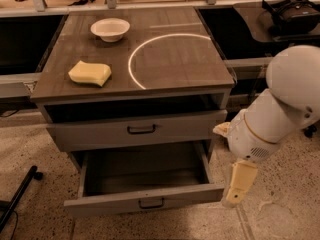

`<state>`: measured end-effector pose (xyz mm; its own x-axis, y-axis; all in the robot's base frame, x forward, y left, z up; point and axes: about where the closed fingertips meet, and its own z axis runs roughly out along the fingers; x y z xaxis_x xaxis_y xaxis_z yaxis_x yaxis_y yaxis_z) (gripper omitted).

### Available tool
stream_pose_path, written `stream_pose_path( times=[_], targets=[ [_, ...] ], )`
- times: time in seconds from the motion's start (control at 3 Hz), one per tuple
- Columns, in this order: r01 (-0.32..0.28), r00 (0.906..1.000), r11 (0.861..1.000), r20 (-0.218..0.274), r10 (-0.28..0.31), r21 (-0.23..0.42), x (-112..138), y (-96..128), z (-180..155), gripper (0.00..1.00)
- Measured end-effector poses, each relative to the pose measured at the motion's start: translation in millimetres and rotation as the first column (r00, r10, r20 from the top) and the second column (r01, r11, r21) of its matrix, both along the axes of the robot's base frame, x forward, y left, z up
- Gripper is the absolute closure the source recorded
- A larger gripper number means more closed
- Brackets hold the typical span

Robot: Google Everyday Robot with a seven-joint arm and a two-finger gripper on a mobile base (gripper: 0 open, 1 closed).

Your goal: Close middle drawer

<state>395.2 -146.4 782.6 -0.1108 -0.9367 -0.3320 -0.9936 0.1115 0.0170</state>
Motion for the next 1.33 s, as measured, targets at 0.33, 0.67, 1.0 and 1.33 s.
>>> stream_pose_path(
  times=[0.33, 0.67, 1.0, 1.33],
  targets=[
    [-0.017, 0.9991, 0.999, -0.037, 0.019, 0.043, -11.8, 13.7, -39.0, 0.0],
    [-0.031, 0.9967, 0.996, -0.073, 0.037, 0.089, -21.8, 28.8, -73.4, 0.0],
    [-0.06, 0.9904, 0.992, -0.117, 0.073, 0.113, -32.3, 48.8, -101.7, 0.0],
    [-0.06, 0.9904, 0.992, -0.117, 0.073, 0.113, -32.3, 48.9, -101.7, 0.0]
  ],
)
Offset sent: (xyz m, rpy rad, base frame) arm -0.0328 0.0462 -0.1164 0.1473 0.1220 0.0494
